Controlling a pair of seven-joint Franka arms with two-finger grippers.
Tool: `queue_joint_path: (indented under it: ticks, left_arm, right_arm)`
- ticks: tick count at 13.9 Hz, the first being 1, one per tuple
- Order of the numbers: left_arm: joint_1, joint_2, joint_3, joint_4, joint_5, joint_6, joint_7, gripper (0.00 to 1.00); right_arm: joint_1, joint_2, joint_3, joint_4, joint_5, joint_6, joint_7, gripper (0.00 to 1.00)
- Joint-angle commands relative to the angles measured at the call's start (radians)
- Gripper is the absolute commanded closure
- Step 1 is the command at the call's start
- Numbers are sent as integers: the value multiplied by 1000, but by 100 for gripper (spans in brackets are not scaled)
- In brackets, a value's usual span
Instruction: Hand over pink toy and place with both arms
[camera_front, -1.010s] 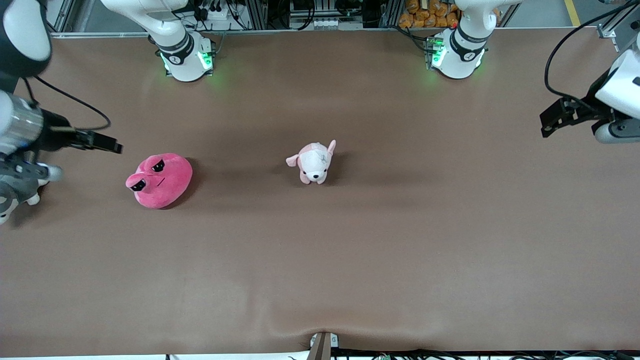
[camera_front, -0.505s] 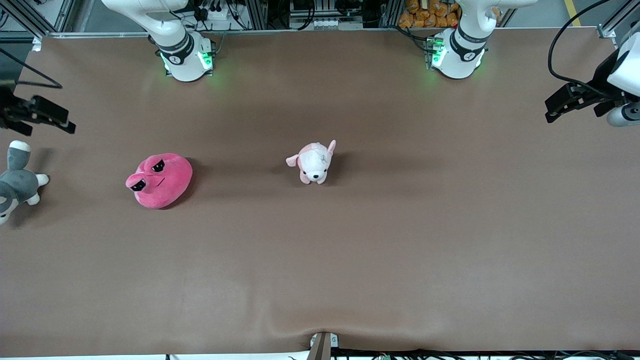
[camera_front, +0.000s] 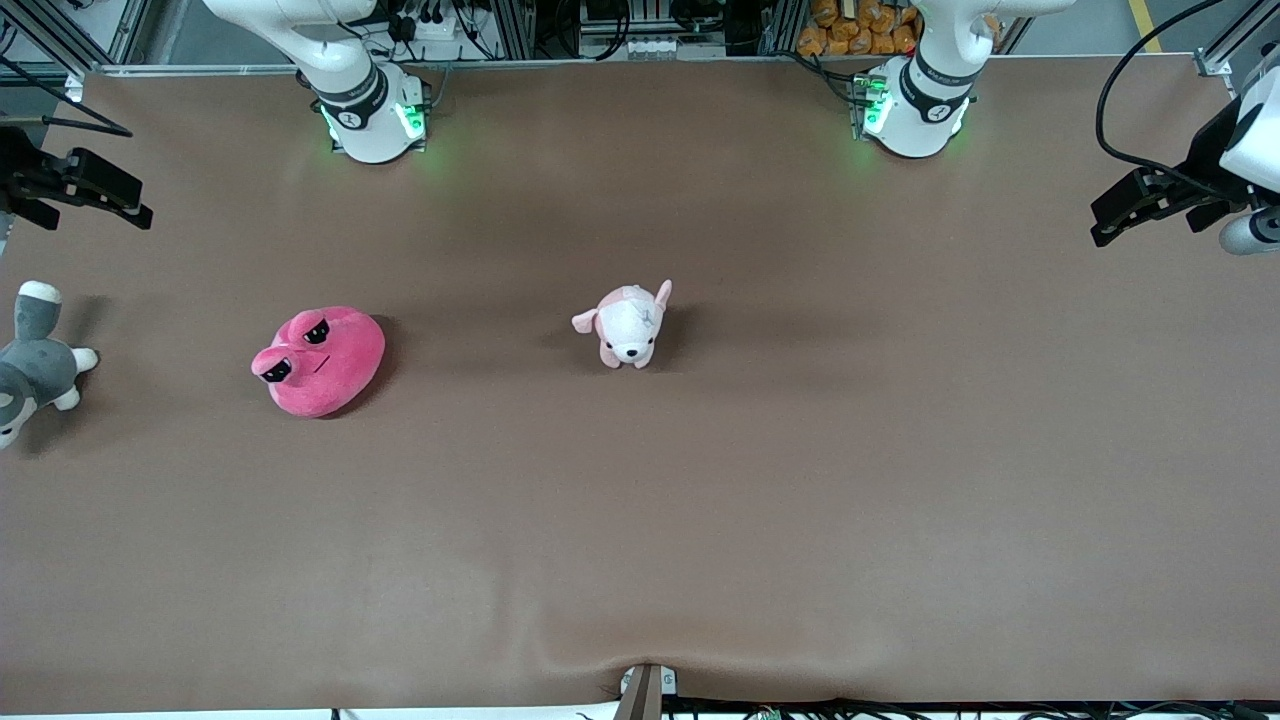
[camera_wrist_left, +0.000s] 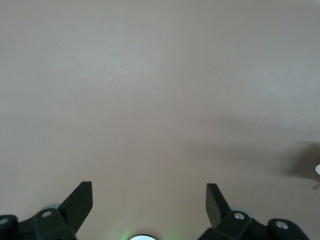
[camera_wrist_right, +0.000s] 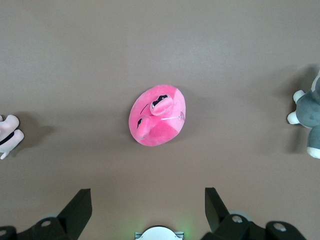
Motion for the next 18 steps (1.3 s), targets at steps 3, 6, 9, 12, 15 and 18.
queue_joint_path:
  ticks: [3,6,9,12,15,18]
  left_arm:
    - [-8,-3,12,13,-71,-12,48,0]
    - [-14,-1,9,16,-72,-21,62,0]
    - [-17,-1,7,29,-56,-47,65,0]
    - [-18,-8,6,29,-56,-59,100,0]
    - [-17,-12,6,30,-59,-64,125,0]
    - [-21,-12,6,41,-69,-90,97,0]
  right_arm:
    - [-15,-25,16,-23,-18,-4,35,0]
    - [-19,-24,15,-23,-16,-11,35,0]
    - [-21,-19,15,-23,-18,-9,33,0]
    - [-16,-19,15,-25,-18,-21,33,0]
    - [-16,-18,15,-25,-18,-21,33,0]
    - [-19,-19,15,-23,-16,-21,33,0]
